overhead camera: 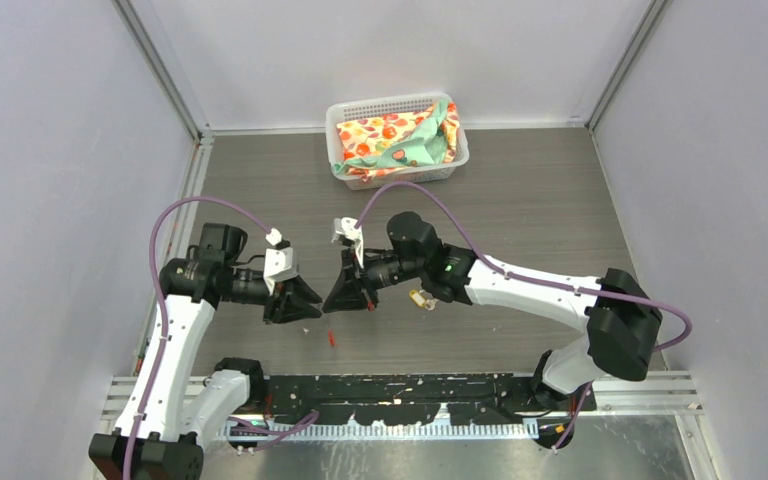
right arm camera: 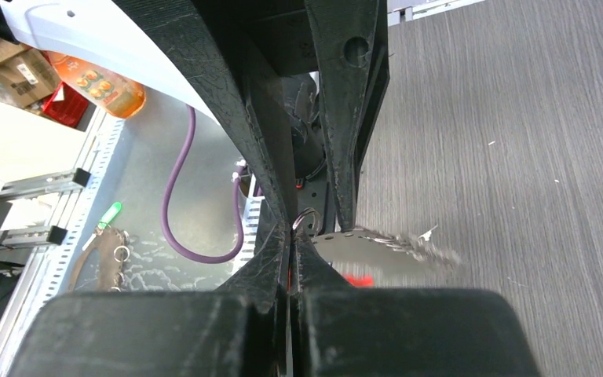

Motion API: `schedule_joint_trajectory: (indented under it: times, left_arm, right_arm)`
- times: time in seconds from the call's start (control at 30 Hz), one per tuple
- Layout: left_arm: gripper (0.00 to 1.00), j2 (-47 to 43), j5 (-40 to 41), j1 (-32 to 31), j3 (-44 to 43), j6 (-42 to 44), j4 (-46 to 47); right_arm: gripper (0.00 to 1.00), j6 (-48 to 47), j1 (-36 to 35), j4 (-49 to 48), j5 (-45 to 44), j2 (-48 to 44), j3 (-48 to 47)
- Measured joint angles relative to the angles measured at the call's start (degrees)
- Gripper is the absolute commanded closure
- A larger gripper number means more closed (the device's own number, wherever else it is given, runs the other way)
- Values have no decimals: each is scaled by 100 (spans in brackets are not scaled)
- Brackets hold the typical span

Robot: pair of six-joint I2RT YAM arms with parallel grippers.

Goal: Put the keys on the keyring

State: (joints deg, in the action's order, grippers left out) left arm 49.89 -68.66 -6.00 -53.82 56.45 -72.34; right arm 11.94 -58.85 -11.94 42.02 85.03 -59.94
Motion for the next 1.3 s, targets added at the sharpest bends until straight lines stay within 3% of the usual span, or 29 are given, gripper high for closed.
schedule_joint_trajectory:
  times: [0.07, 0.2, 0.3, 0.53, 0.7, 0.8, 1.03, 1.3]
  left_arm:
    - [76, 0, -2, 0, 0, -2, 0]
    - [99, 0, -37, -4, 0, -70, 15]
    - [100, -15, -37, -4, 0, -140, 26]
    - [100, -136, -83, -4, -20, -551, 234]
    - [100, -389, -297, -13, -282, -905, 590]
    - [100, -667, -570, -15, -540, -1167, 1027]
    - [100, -1342, -1316, -28, -647, -2647, 3213]
    - [100, -1113, -1753, -157, -1182, -3077, 4142]
  right_arm:
    - [99, 0, 0, 20, 61, 33, -33]
    - [99, 2, 0, 44, 107, 103, -94]
    - [99, 4, 24, 57, 109, 105, -105]
    - [61, 48, 44, 153, -28, 107, -223]
    - [47, -87, 46, 361, -474, -332, -201]
    - [45, -293, 48, 485, -870, -1167, -83]
    - [45, -608, 52, 149, -1338, -2870, 63]
    - [48, -809, -160, 24, -1362, -2859, 55]
